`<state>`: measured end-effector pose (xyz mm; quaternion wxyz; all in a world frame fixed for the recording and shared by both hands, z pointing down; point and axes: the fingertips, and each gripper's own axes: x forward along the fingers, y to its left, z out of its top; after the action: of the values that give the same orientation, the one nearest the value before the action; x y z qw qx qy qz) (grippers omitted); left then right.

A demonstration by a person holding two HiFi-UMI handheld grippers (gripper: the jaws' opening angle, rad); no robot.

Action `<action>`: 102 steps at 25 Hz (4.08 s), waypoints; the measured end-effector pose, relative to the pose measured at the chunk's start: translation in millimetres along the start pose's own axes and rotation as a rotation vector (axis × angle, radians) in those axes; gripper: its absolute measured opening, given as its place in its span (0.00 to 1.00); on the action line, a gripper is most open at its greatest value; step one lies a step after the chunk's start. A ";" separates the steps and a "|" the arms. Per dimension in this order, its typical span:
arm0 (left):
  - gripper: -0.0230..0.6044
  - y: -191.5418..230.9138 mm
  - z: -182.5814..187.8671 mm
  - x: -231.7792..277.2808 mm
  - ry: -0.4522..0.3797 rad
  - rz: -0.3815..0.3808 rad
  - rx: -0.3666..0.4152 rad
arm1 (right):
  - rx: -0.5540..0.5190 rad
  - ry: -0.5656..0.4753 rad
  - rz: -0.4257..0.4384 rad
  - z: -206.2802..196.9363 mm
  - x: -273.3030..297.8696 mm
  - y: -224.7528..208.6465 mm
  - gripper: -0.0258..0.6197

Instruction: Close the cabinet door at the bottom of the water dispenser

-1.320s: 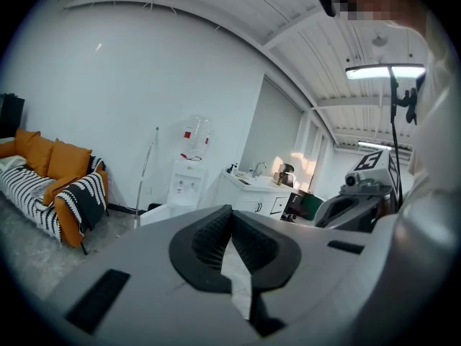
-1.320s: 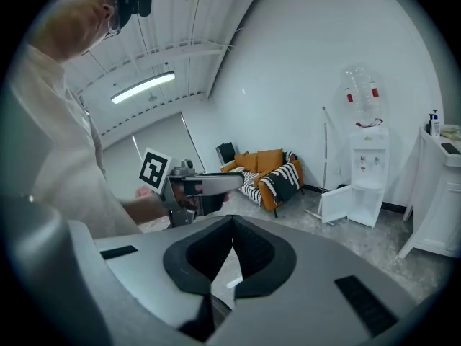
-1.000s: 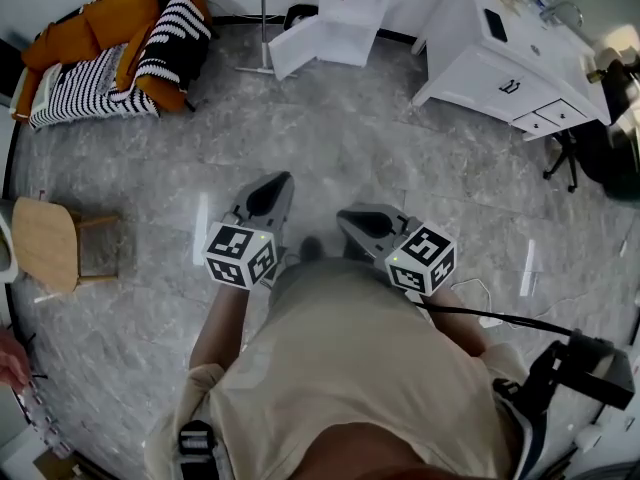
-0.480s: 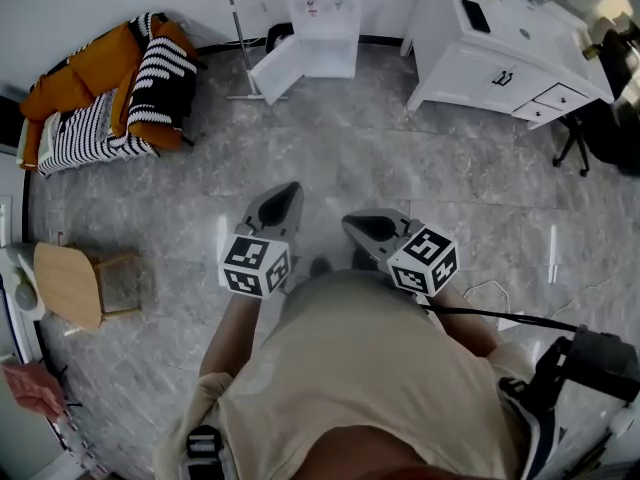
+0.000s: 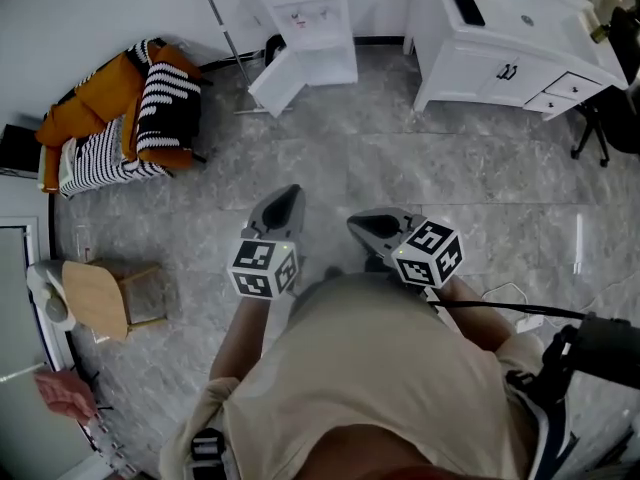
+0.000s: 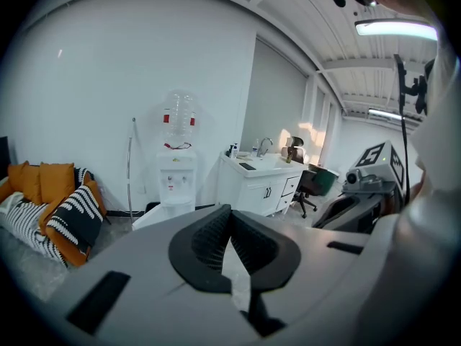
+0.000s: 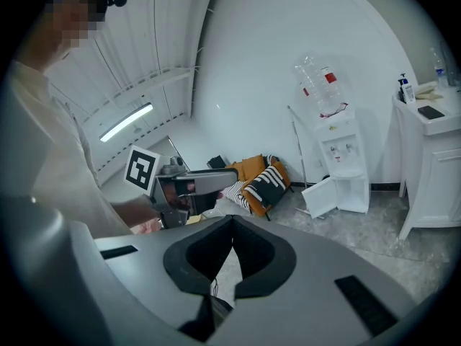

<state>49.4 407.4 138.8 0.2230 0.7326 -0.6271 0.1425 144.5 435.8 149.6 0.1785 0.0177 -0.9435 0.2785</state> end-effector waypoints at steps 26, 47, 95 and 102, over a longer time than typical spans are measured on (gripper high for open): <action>0.02 5.9 38.3 55.8 0.035 0.035 0.105 | 0.103 0.007 0.055 48.0 1.9 -75.3 0.06; 0.02 169.1 51.8 71.5 0.001 -0.002 -0.032 | 0.145 0.149 -0.046 87.1 126.1 -93.8 0.06; 0.02 269.7 67.8 119.0 0.052 0.049 -0.076 | 0.092 0.193 0.016 168.4 220.7 -151.0 0.06; 0.02 263.6 90.0 153.5 0.077 0.065 -0.083 | 0.114 0.191 0.049 185.7 209.9 -183.1 0.06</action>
<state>-189.4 200.7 175.5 0.2724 0.6961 -0.6467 0.1517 -88.4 196.4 172.4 0.2593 -0.0220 -0.9051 0.3363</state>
